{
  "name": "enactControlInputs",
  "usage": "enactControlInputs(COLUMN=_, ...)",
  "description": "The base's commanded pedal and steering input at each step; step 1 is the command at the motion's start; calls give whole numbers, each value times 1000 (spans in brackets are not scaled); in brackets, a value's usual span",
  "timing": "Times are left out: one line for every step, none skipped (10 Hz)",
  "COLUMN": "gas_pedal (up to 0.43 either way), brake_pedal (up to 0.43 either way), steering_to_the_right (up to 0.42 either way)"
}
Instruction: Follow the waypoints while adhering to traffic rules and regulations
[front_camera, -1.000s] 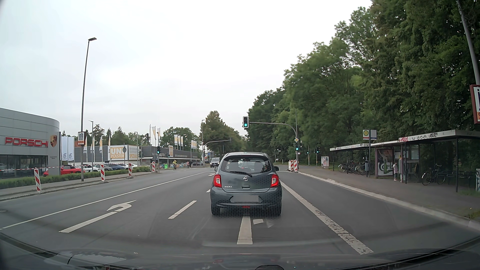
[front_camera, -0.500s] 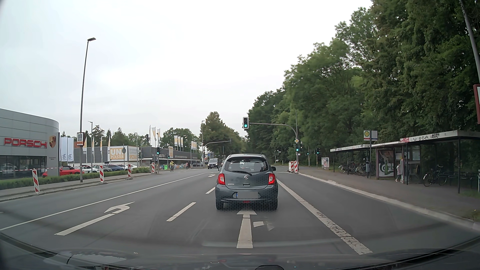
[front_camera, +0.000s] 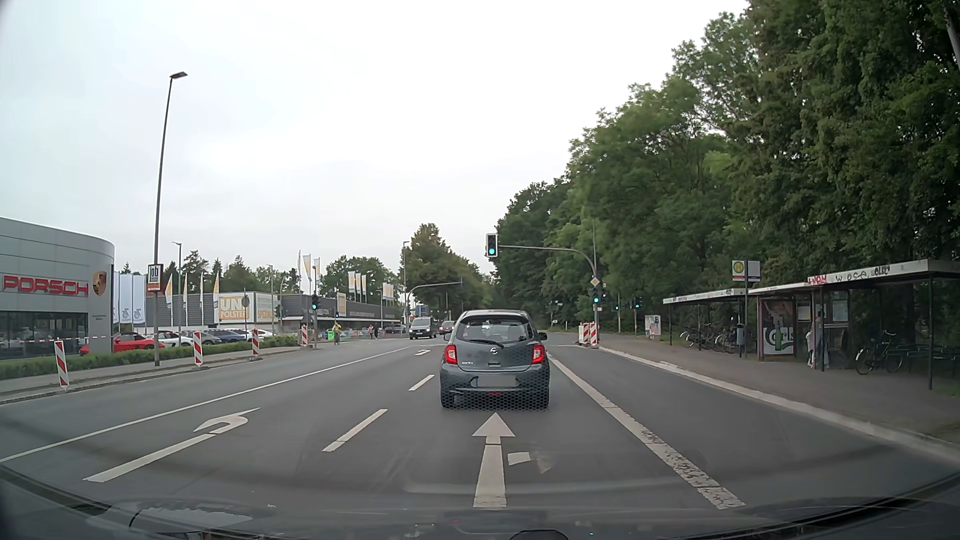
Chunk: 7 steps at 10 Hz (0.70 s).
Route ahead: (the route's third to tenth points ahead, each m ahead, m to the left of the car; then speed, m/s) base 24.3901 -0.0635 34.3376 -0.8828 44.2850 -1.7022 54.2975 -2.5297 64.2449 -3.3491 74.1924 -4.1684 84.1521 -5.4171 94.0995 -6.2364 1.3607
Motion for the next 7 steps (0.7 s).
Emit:
enactControlInputs(gas_pedal=268, brake_pedal=0, steering_to_the_right=-6)
enactControlInputs(gas_pedal=280, brake_pedal=0, steering_to_the_right=-5)
enactControlInputs(gas_pedal=331, brake_pedal=0, steering_to_the_right=-4)
enactControlInputs(gas_pedal=339, brake_pedal=0, steering_to_the_right=-4)
enactControlInputs(gas_pedal=339, brake_pedal=0, steering_to_the_right=-4)
enactControlInputs(gas_pedal=339, brake_pedal=0, steering_to_the_right=-4)
enactControlInputs(gas_pedal=339, brake_pedal=0, steering_to_the_right=-4)
